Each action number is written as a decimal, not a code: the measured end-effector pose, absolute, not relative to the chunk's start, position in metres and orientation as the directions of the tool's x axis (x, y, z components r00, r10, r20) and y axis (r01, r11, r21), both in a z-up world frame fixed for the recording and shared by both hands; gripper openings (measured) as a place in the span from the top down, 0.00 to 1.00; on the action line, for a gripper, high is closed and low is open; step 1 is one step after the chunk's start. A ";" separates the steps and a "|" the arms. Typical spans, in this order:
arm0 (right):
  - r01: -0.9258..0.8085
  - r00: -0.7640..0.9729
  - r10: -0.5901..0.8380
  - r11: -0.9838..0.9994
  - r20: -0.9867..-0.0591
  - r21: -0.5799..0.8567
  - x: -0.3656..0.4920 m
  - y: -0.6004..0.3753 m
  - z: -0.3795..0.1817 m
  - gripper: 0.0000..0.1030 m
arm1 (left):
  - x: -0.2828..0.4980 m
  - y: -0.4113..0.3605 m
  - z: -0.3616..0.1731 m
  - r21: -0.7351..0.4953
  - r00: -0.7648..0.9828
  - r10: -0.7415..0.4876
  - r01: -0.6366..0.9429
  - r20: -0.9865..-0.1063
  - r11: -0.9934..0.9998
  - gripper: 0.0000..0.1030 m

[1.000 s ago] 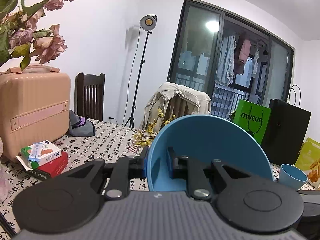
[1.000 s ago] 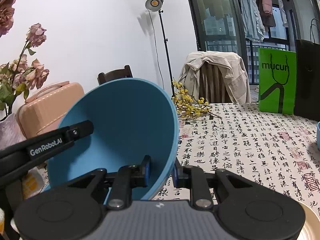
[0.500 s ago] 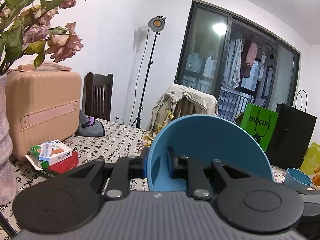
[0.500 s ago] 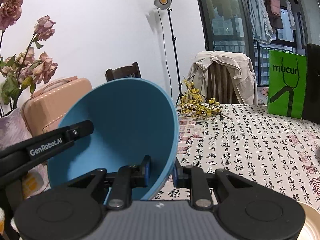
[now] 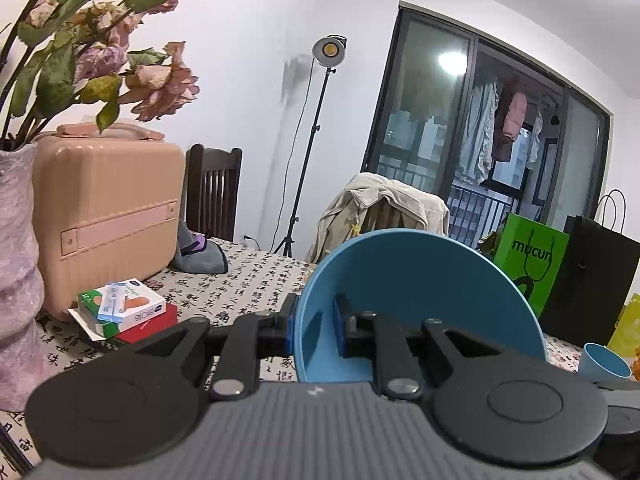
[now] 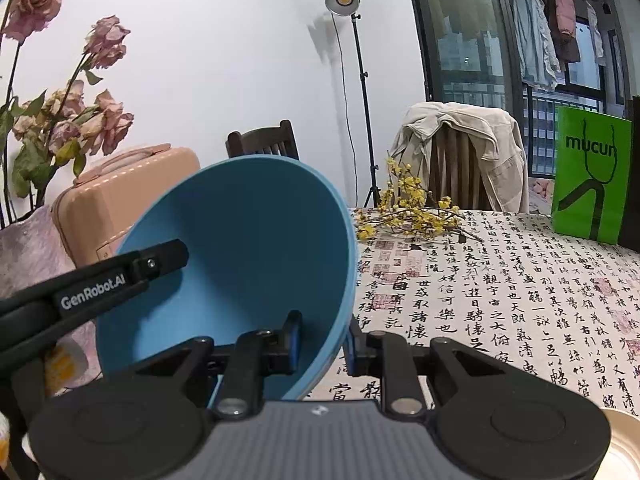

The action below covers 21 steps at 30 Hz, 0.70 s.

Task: Organize plates and bowls
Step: 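Carry the blue bowl with both tools toward the bowl beside the vase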

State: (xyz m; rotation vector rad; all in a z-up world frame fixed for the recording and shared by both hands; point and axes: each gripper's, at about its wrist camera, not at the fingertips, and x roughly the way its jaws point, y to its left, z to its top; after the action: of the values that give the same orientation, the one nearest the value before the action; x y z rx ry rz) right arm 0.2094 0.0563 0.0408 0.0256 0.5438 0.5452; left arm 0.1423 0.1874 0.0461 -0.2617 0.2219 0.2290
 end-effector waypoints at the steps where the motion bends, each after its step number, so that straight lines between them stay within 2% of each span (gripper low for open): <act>1: -0.489 0.717 0.501 0.857 -0.485 0.163 0.209 0.058 0.041 0.80 | 0.142 0.189 0.046 -0.231 0.949 0.196 -0.254 -0.245 0.939 0.83; 21: -0.548 0.663 0.544 0.821 -0.514 0.162 0.202 0.099 0.035 0.80 | 0.119 0.221 0.034 -0.261 0.934 0.251 -0.316 -0.255 0.912 0.83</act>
State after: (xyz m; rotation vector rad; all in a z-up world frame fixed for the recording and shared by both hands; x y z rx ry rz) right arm 0.2021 0.0988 0.0345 -0.0072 0.5784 0.6173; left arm 0.1186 0.2207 0.0337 -0.3036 0.2191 0.2943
